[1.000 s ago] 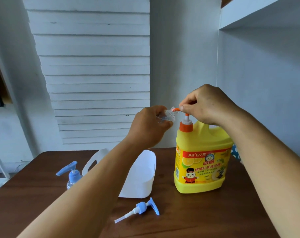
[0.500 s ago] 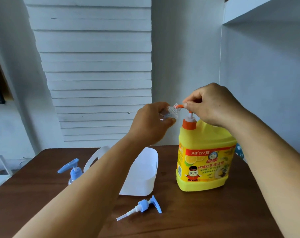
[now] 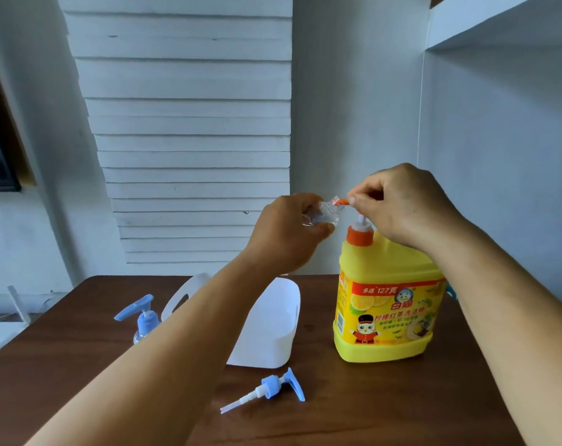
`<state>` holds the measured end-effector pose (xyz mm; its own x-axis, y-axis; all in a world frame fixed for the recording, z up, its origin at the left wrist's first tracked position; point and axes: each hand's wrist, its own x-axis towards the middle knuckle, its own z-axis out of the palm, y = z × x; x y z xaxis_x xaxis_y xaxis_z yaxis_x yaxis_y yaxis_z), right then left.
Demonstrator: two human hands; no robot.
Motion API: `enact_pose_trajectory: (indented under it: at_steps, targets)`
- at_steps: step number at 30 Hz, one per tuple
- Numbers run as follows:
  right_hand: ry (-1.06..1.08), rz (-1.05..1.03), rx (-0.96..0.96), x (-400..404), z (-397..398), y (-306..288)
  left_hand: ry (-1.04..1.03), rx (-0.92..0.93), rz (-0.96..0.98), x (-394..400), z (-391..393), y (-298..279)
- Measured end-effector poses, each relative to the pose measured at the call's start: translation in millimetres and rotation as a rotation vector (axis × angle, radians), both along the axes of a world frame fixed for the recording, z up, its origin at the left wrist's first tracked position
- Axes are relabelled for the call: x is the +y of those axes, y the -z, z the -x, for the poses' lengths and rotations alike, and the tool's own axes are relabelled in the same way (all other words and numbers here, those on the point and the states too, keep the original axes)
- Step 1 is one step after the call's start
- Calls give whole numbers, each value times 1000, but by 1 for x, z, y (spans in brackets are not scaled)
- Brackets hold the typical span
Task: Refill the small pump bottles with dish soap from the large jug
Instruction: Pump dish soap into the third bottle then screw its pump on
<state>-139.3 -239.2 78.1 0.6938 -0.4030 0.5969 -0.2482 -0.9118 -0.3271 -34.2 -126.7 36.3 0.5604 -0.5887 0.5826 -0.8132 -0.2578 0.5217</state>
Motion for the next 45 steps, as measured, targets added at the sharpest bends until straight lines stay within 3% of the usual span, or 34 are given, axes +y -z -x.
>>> enact_pose_trajectory:
  at_steps: [17,28,33,45]
  targets:
    - [0,-48,-71,1,-5,12,6,21,11,0,-2,8]
    - [-15,-40,0,-5,-5,-2,20,58,28,0,-2,3]
    - [-19,-57,-87,-3,-5,13,17,46,5,-2,-3,6]
    - [-16,0,12,-3,-2,-2,25,58,31,0,0,4]
